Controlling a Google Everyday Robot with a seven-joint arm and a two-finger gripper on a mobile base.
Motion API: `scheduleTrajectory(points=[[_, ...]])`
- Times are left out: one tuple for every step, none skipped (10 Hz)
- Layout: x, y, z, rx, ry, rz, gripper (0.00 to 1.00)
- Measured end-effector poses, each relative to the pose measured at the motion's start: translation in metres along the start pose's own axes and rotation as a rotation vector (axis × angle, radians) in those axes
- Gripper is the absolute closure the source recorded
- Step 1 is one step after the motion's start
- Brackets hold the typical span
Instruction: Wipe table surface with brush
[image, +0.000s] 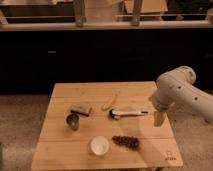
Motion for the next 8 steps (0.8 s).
scheduleTrajectory(points=[[-0.004,0.0,0.004,0.003,-0.004,-0.007,0.2],[-0.005,-0.003,0.006,0.009,-0.011,-0.01,0.2],[-0.004,-0.005,0.009,0.012,-0.014,-0.017,0.2],[-0.01,-0.008,0.012,0.013,-0.023,-0.028,0.2],[-0.02,-0.01,0.015,0.013,-0.032,-0.037,0.2],[-0.034,-0.013,0.021,0.011,-0.047,-0.044,0.2],[-0.037,-0.014,0.024,0.012,-0.049,-0.046,0.2],[-0.039,-0.016,0.027,0.013,-0.052,-0.049,0.2]])
